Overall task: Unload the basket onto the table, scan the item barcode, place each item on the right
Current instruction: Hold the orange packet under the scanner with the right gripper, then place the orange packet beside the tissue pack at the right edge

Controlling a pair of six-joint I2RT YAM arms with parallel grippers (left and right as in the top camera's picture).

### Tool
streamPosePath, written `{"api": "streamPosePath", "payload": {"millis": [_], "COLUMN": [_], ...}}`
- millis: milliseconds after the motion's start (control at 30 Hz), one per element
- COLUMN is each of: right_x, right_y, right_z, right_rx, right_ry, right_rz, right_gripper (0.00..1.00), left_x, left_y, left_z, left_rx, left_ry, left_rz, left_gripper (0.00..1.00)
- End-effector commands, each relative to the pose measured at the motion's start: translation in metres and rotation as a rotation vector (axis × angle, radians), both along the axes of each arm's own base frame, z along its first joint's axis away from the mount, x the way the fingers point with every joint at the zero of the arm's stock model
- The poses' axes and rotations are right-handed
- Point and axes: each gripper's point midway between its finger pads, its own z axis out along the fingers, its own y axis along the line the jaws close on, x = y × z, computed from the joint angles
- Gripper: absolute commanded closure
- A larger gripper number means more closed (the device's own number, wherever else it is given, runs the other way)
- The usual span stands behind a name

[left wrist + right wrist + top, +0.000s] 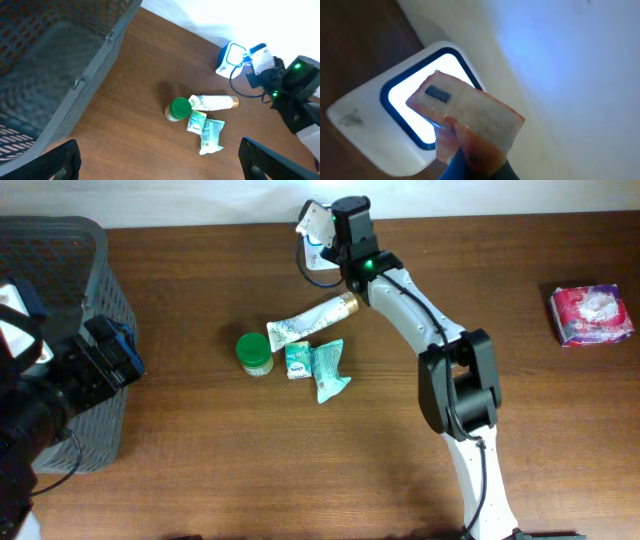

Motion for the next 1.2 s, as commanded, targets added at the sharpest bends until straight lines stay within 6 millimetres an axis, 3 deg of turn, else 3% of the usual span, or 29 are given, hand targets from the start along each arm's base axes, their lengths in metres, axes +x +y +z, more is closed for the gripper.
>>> {"api": "streamPosePath", "payload": {"millis": [0, 100, 167, 267, 300, 367, 467, 567, 633, 800, 933, 1000, 1167], "right_x": [0.007, 0.007, 0.01, 0.019, 0.02, 0.02, 0.007, -0.027, -0.066, -0.157, -0.209, -0.244, -0.261], "right_y": [-0.003, -0.003, -0.007, -0.036, -0.049, -0.107, -0.188, -0.289, -0.359, -0.473, -0.531, -0.561, -0.566], "right_z": [0.008, 0.01, 0.013, 0.042, 0.054, 0.092, 0.105, 0.078, 0.042, 0.0, -0.008, -0.014, -0.03], "right_rx": [-0.084, -0.028, 0.141, 0.438, 0.518, 0.703, 0.751, 0.697, 0.641, 0.608, 0.807, 0.996, 1.096], "right_ry": [-0.058, -0.054, -0.041, -0.068, -0.075, -0.094, -0.063, 0.058, 0.19, 0.375, 0.321, 0.274, 0.348], "right_rz": [0.02, -0.008, -0.101, -0.281, -0.329, -0.471, -0.642, -0.872, -1.051, -1.359, -1.659, -1.855, -1.871], "right_gripper": [0.96, 0.96, 0.96, 0.96, 0.96, 0.96, 0.96, 0.96, 0.96, 0.96, 0.96, 0.96, 0.96], "left_x": [0.0, 0.0, 0.0, 0.0, 0.0, 0.0, 0.0, 0.0, 0.0, 0.0, 0.0, 0.0, 0.0], "left_y": [0.0, 0.0, 0.0, 0.0, 0.0, 0.0, 0.0, 0.0, 0.0, 0.0, 0.0, 0.0, 0.0], "left_z": [0.0, 0.0, 0.0, 0.0, 0.0, 0.0, 0.0, 0.0, 0.0, 0.0, 0.0, 0.0, 0.0], "left_rx": [-0.012, -0.013, -0.012, -0.012, -0.012, -0.012, -0.012, -0.012, -0.012, -0.012, -0.012, -0.012, -0.012], "left_ry": [0.001, 0.001, 0.001, 0.001, 0.001, 0.001, 0.001, 0.001, 0.001, 0.001, 0.001, 0.001, 0.001], "left_rz": [0.008, 0.008, 0.008, 0.008, 0.008, 0.008, 0.008, 0.008, 0.008, 0.008, 0.008, 0.008, 0.008], "left_gripper": [0.01, 0.01, 0.01, 0.01, 0.01, 0.01, 0.01, 0.01, 0.01, 0.01, 0.01, 0.01, 0.01]}}
